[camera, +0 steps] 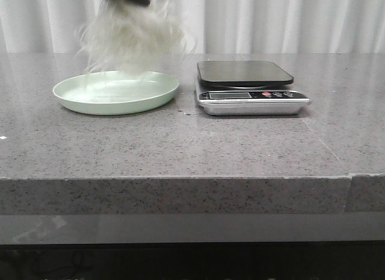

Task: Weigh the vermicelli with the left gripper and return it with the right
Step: 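Lift the vermicelli with the left gripper and carry it onto the scale, then open the left gripper, release the noodles on the scale, withdraw, then lower the right gripper onto the vermicelli on the scale and grasp, then lift the vermicelli with the right gripper and carry it to the plate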

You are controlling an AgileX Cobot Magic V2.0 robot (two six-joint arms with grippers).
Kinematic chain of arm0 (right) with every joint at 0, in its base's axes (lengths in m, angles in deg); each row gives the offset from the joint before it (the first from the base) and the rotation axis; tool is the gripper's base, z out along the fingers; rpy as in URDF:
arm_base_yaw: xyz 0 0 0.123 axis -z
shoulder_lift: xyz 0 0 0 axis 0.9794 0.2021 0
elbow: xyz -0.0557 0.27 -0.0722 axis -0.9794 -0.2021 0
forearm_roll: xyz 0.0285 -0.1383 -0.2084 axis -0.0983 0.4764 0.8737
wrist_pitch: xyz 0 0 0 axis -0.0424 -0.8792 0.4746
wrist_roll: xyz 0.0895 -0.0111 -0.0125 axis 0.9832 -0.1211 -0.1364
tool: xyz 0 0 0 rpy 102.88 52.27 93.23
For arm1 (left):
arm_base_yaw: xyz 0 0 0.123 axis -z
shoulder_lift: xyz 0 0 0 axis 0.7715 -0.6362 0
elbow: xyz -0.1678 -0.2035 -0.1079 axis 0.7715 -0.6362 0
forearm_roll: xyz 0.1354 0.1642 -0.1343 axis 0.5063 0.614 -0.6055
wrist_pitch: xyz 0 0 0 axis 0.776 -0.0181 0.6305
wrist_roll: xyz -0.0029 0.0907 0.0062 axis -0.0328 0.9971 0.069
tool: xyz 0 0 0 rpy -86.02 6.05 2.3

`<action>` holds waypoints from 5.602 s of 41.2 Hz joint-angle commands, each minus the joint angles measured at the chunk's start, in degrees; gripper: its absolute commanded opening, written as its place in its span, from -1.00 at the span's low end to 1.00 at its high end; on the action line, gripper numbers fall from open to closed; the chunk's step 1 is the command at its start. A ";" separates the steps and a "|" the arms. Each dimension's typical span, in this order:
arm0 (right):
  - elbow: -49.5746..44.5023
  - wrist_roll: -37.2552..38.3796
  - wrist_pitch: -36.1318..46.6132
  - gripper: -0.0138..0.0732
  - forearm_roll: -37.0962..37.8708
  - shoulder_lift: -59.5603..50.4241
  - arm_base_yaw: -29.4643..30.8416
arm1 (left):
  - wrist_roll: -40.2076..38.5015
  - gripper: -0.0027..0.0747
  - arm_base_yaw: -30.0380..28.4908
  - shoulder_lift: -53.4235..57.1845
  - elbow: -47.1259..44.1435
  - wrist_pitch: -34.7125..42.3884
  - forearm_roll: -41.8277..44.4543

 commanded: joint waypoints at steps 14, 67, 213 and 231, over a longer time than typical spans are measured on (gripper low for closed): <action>1.49 -0.66 3.32 0.48 0.42 -0.03 0.01 | 0.47 -0.55 9.31 -4.53 16.84 8.38 -0.95; 1.49 -0.66 0.36 0.48 0.42 -0.14 0.01 | -0.05 0.39 12.03 12.89 8.14 -0.53 0.10; 57.57 -3.23 17.23 -0.31 -1.76 59.92 -37.61 | 0.28 0.39 0.35 69.39 -50.91 1.29 -3.71; 58.51 -2.94 5.63 0.45 -1.76 60.04 -36.35 | 0.28 0.39 0.35 69.39 -50.91 1.29 -3.71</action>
